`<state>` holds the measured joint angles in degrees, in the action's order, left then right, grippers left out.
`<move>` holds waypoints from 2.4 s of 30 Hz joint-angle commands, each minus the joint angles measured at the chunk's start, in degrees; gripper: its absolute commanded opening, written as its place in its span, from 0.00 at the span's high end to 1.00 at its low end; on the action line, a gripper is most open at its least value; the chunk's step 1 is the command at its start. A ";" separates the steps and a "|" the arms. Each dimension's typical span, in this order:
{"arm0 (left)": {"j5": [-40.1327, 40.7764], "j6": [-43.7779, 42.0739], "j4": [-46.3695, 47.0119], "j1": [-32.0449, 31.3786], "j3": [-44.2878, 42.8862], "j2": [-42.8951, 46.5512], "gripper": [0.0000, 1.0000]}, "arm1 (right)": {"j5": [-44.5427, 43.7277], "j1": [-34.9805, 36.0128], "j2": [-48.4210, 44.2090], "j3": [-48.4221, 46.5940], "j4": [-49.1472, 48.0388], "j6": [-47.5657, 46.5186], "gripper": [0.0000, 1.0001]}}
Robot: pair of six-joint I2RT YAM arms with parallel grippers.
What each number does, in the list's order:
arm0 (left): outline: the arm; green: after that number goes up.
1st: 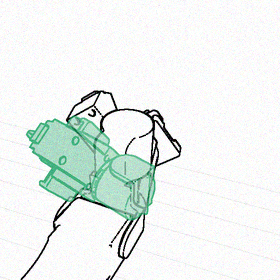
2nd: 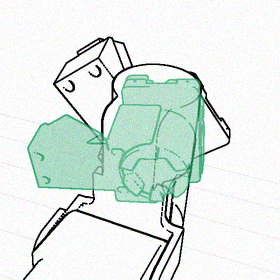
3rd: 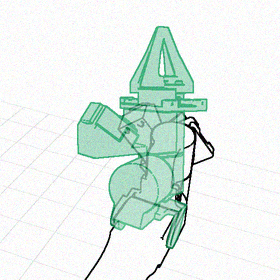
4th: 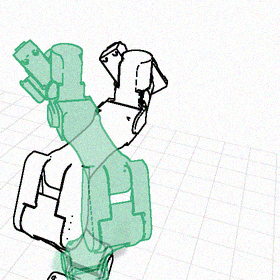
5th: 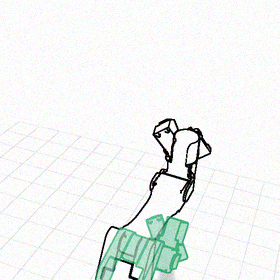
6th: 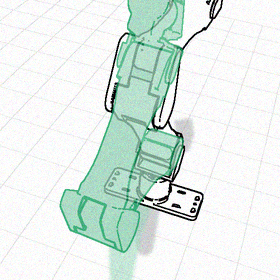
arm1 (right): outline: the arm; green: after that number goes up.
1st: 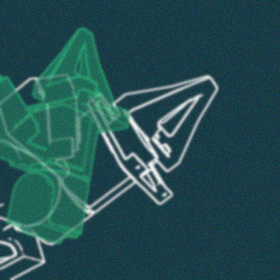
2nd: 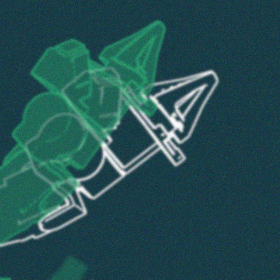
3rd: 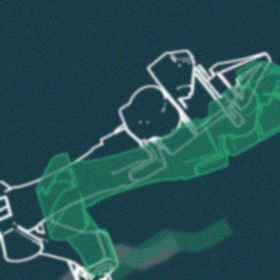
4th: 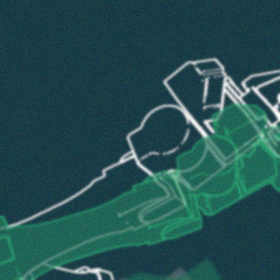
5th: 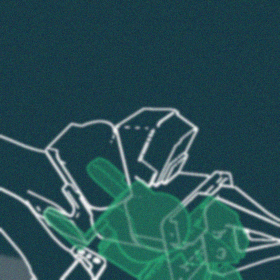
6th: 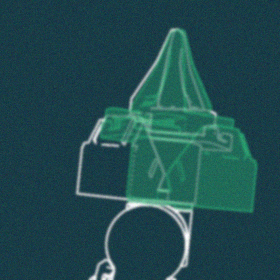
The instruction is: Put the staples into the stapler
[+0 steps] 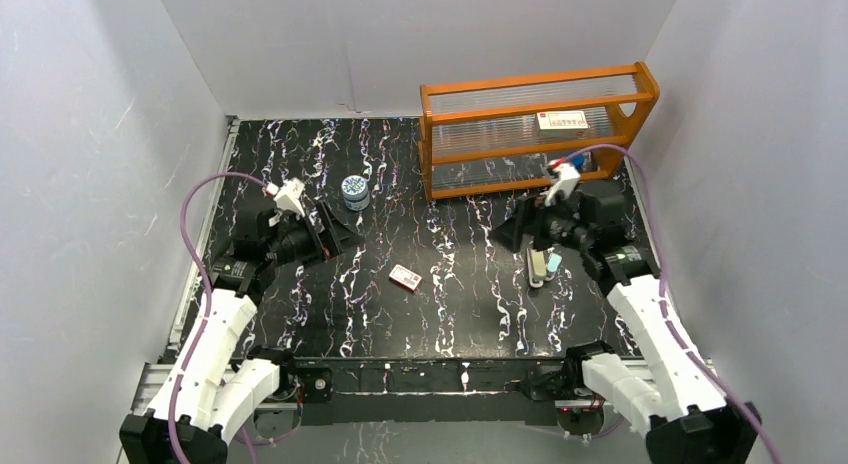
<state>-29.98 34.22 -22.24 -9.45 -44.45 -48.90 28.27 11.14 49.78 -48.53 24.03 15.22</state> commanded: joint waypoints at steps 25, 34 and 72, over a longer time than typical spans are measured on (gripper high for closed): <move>3.81 9.48 5.62 0.40 11.71 -3.19 0.11 | -37.50 49.24 48.59 -18.33 -9.24 -9.91 0.16; 13.08 11.80 3.81 0.40 12.76 -0.07 0.20 | -34.75 49.24 56.92 -24.59 -7.18 -13.30 0.21; -17.13 27.29 31.37 -1.72 26.13 -9.98 0.37 | -8.59 48.72 47.14 -12.67 -17.58 -29.31 0.57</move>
<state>-38.46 57.58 -2.46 -9.72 -19.49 -57.84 13.37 59.96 99.44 -62.00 11.20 -13.08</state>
